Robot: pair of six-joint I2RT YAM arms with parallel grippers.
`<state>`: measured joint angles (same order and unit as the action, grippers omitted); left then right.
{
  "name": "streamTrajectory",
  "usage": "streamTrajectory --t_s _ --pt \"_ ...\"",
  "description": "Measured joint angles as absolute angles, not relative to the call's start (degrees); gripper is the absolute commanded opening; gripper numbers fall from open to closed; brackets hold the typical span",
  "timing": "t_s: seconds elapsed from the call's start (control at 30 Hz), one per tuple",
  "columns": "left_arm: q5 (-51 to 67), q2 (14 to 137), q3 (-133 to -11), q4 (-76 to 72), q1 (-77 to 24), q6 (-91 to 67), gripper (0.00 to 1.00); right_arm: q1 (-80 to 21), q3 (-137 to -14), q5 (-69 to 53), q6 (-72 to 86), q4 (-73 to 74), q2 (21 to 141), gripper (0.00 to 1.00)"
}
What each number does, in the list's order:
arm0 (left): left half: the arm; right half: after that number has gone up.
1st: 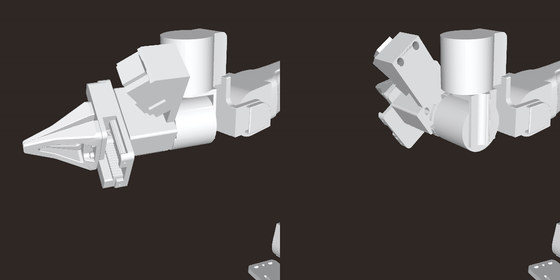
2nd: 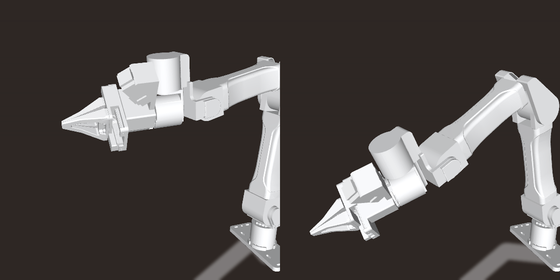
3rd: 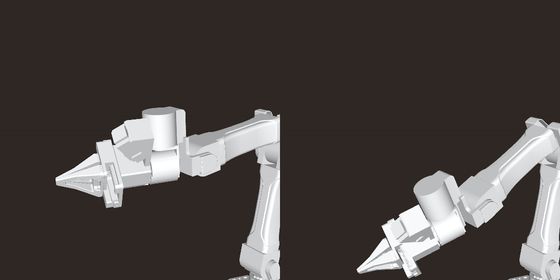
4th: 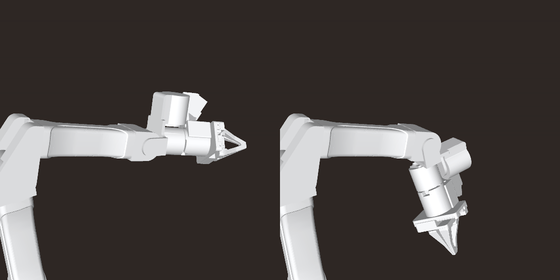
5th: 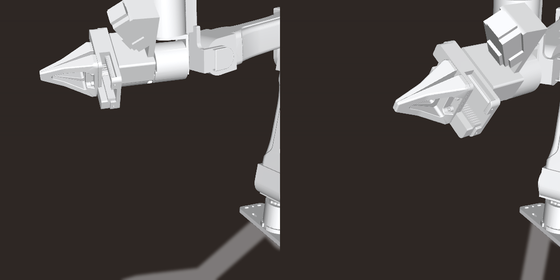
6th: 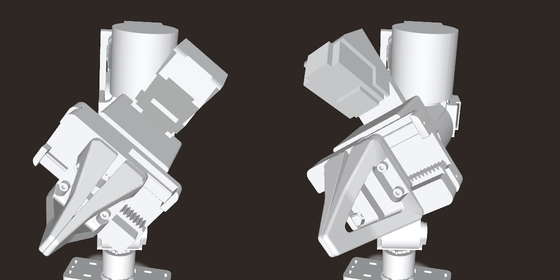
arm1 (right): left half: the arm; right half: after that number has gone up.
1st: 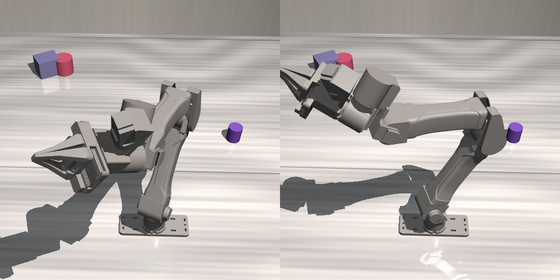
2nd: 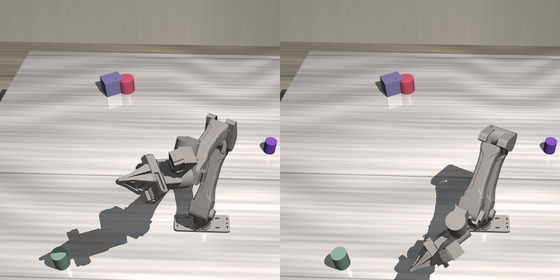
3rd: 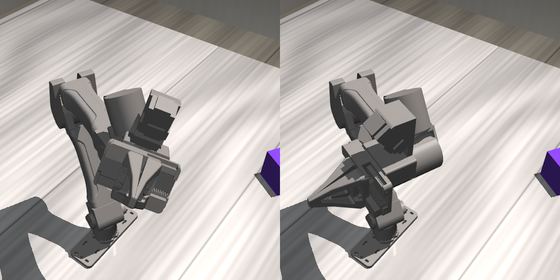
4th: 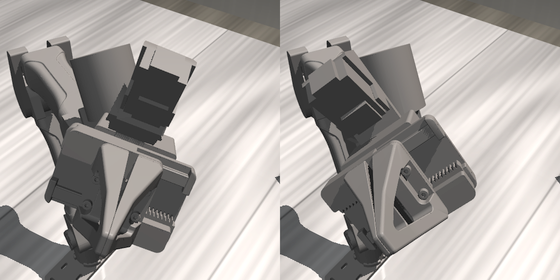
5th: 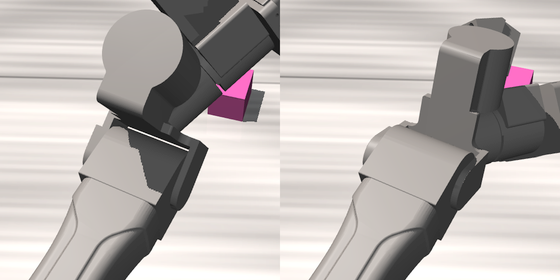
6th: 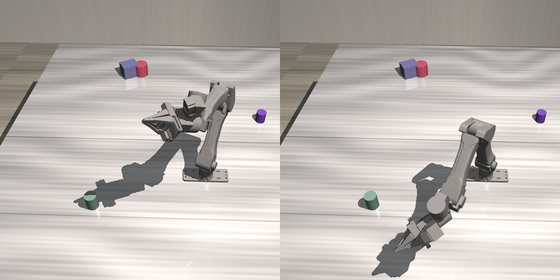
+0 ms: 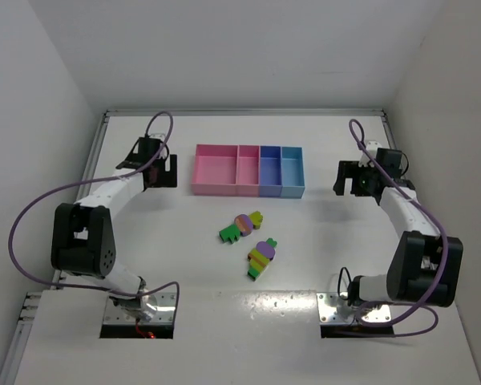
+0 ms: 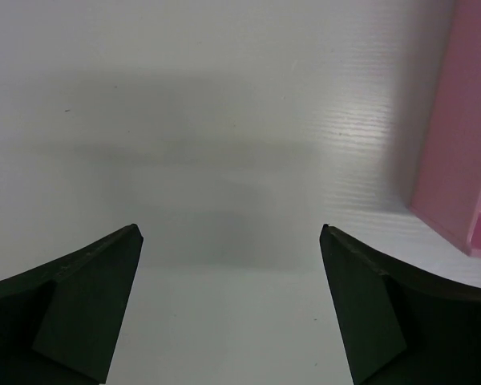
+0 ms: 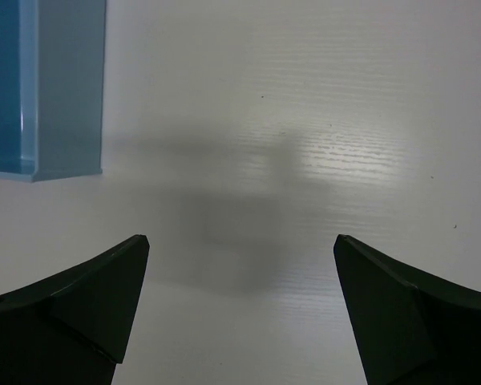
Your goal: Sort the legos into containers by color
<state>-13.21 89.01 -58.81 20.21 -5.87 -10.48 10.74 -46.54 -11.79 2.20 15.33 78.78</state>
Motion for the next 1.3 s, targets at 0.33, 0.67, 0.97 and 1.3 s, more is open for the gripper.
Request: streamTrajectory --t_s 0.33,0.67,0.97,1.3 --pt "2.57 67.96 -50.37 23.94 -10.00 10.26 0.92 11.18 -46.19 -18.85 -0.97 18.87 76.18 0.99" --pt "7.75 65.82 -48.05 31.70 -31.92 20.21 0.90 11.18 -46.11 -23.09 -3.75 21.37 75.48 0.96" --pt "5.67 77.12 -49.58 29.89 -42.70 10.79 0.89 11.18 -46.09 -23.83 -4.56 22.96 75.02 0.96" --pt "2.87 87.35 -50.22 25.19 -46.04 4.86 0.85 11.18 -45.69 -24.10 -4.97 23.90 73.63 0.96"
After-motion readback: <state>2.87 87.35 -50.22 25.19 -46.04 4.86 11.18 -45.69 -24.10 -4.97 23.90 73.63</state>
